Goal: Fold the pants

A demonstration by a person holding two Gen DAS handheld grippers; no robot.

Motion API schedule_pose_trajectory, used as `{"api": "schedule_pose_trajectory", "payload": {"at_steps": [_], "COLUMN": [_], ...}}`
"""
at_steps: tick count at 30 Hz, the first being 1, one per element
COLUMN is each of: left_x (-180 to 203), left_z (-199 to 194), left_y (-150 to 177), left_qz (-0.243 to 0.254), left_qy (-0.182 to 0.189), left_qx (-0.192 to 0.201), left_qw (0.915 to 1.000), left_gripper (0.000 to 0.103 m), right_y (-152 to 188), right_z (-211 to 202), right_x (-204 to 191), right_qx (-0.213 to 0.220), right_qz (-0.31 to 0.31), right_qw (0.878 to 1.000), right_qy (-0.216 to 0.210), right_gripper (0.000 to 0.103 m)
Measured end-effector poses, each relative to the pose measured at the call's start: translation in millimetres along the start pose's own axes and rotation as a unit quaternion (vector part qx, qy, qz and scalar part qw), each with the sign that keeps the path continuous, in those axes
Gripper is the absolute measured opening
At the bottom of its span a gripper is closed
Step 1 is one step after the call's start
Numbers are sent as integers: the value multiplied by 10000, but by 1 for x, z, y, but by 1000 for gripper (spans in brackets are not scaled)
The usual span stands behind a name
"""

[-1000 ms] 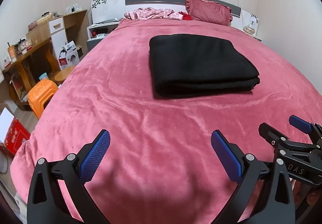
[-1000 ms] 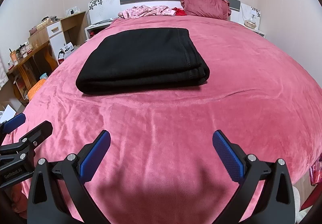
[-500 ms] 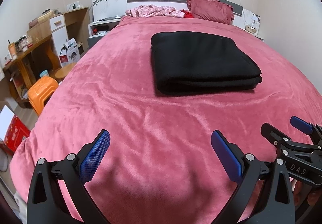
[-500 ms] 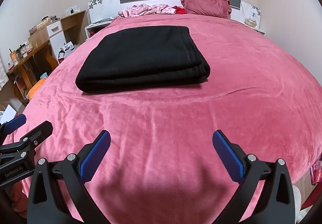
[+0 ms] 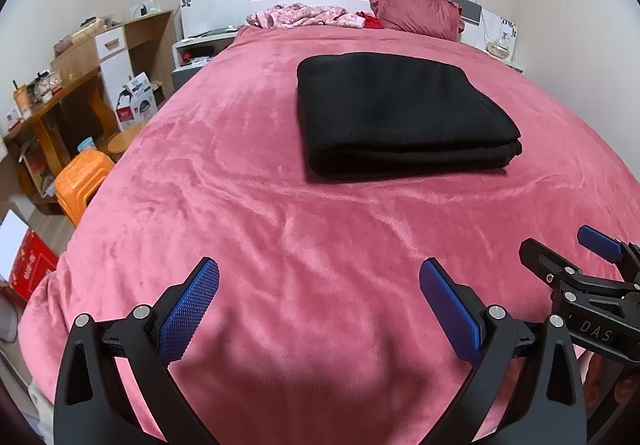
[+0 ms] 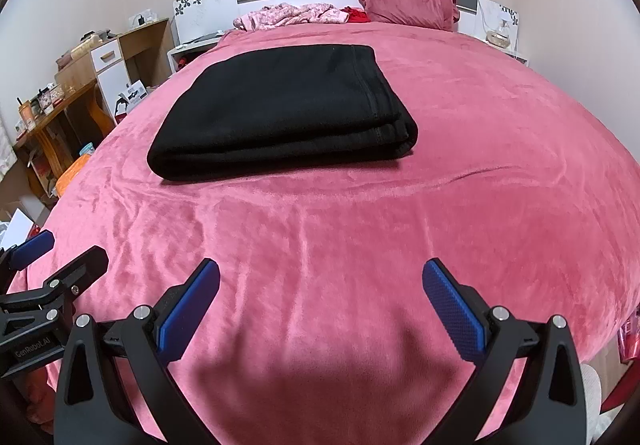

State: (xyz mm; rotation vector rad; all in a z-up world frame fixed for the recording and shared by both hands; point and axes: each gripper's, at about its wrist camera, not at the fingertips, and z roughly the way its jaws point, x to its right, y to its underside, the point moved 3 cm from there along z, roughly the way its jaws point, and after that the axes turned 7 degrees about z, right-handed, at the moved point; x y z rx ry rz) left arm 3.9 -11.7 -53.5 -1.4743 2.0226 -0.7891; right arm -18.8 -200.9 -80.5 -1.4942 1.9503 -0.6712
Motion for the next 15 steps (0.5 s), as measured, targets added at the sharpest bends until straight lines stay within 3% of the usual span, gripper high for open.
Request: {"api": "schedule_pose_trajectory", "payload": {"at_steps": [9, 15], "left_x": [1, 2], "left_z": [5, 17], "left_y": [3, 8], "left_qz": [-1, -26], "left_qy": [3, 94], "left_qx": [-124, -453], "left_qw": [9999, 9989], "left_gripper": [99, 99], "right_y": [2, 4], "right_z": [3, 6], "right_x": [4, 5], "right_qx": [-81, -137], "right_qz": [68, 95], "right_qw": [9999, 9999], "right_qy": [4, 11], "right_gripper": [101, 101]}}
